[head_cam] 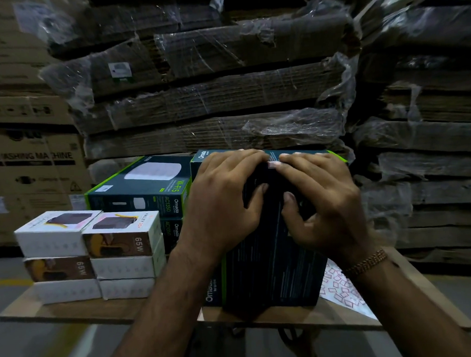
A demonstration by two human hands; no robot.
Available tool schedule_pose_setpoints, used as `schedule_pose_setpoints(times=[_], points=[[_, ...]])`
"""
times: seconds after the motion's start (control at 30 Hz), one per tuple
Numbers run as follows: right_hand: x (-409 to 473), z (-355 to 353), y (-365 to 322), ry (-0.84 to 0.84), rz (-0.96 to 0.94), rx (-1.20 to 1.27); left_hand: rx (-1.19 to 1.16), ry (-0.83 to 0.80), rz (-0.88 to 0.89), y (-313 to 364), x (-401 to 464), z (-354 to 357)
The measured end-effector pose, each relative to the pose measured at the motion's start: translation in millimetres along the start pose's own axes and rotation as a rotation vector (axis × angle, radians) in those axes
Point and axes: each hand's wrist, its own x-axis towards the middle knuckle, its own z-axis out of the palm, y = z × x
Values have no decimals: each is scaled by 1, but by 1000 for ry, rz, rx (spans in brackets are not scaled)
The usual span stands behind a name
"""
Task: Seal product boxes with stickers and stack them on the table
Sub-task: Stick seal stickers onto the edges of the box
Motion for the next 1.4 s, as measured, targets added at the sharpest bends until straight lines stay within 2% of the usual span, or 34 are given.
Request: schedule_pose_setpoints(times=[0.27,0.57,0.87,1.07,1.23,1.4], points=[[-4,1,6,-17,-56,-31,-1,0,-25,3,-1,-1],[-2,3,3,-28,-18,-36,-52,13,-54,2,-1,-1],[-4,6,4,-28,-20,-21,-13,26,43,2,-1,-1],[-6,7,4,8,-2,11,-1,13,-4,3,0,1],[-4,5,5,-30,-21,-18,9,-12,-44,5,1,-1],[-7,5,4,-16,-27,-2,-9,4,-17,9,0,-5]])
